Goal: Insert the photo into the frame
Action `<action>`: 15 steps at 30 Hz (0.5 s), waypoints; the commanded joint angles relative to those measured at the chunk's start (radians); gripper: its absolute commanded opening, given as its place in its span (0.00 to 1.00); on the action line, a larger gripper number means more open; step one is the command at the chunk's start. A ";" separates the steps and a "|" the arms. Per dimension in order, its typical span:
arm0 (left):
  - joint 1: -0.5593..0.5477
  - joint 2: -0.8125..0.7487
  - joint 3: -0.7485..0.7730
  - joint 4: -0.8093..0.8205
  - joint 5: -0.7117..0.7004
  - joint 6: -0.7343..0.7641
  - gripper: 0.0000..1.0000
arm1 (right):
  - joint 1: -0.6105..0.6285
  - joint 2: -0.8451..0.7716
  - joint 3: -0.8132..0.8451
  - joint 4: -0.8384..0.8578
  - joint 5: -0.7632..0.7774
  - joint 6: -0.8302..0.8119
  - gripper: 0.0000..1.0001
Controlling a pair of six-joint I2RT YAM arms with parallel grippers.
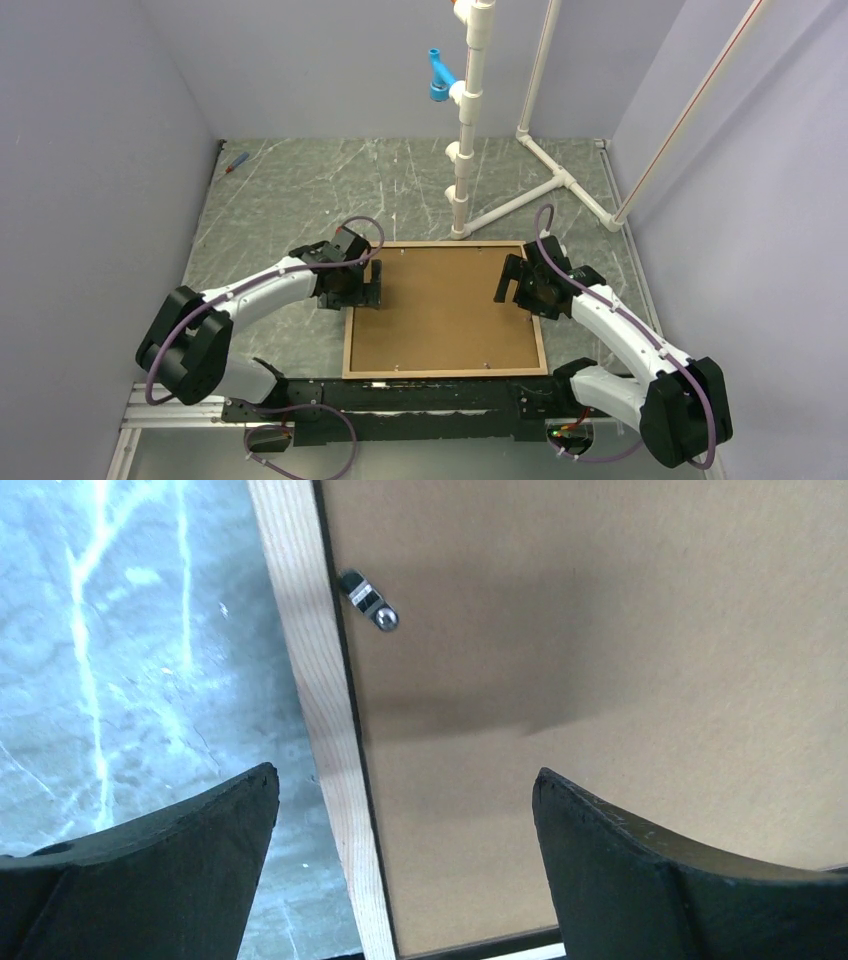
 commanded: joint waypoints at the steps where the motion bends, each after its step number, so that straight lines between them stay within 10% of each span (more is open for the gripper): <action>1: 0.061 -0.026 0.040 0.065 0.070 0.050 1.00 | -0.004 -0.015 0.009 0.006 -0.002 0.003 1.00; 15: 0.135 0.132 0.149 0.056 -0.038 0.008 0.93 | -0.005 -0.013 -0.016 0.035 -0.035 0.005 0.99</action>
